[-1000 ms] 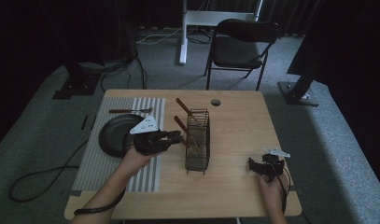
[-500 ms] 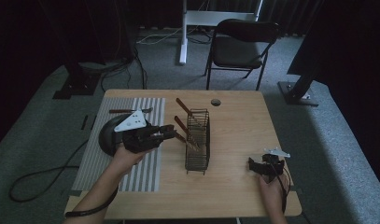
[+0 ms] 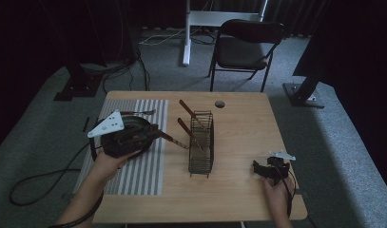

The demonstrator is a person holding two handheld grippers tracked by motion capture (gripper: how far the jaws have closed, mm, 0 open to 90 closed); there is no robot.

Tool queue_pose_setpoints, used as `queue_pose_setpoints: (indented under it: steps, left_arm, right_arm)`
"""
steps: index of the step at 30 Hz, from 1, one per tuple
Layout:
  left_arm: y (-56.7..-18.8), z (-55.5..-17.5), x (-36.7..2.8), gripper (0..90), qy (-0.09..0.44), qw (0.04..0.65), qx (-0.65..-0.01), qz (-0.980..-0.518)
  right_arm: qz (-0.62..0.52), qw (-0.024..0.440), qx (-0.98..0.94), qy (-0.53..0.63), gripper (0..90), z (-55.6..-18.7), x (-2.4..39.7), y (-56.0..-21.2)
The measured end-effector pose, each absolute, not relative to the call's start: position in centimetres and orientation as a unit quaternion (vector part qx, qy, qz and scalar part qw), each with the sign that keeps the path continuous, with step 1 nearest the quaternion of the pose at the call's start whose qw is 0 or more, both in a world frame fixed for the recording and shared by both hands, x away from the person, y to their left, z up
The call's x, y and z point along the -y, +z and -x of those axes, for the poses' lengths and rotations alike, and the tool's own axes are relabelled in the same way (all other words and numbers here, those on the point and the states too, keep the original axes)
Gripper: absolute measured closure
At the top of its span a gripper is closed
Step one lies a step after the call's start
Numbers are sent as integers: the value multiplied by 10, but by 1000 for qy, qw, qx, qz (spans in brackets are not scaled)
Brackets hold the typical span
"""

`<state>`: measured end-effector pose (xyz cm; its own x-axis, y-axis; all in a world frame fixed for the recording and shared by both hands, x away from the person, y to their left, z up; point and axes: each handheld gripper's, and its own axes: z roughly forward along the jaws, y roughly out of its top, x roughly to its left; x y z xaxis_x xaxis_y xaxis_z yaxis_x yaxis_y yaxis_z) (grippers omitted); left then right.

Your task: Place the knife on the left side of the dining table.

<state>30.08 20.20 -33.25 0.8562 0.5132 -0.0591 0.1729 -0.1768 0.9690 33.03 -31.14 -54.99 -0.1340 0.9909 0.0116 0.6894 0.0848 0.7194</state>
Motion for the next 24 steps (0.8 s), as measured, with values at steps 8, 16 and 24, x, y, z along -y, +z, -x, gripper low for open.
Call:
queue_pose_setpoints:
  steps: [8,16,24]
  left_arm:
    - [-343,-296,-225,753,151,592,-253,-750]
    - [-363,-288,-251,753,157,575,-282,-752]
    - [-384,-280,-273,752,151,561,-310,-753]
  right_arm:
    - [-607,253,-692,298,118,-330,311,-550]
    - [-607,253,-692,298,118,-330,311,-550]
    - [-607,253,-692,298,118,-330,311,-550]
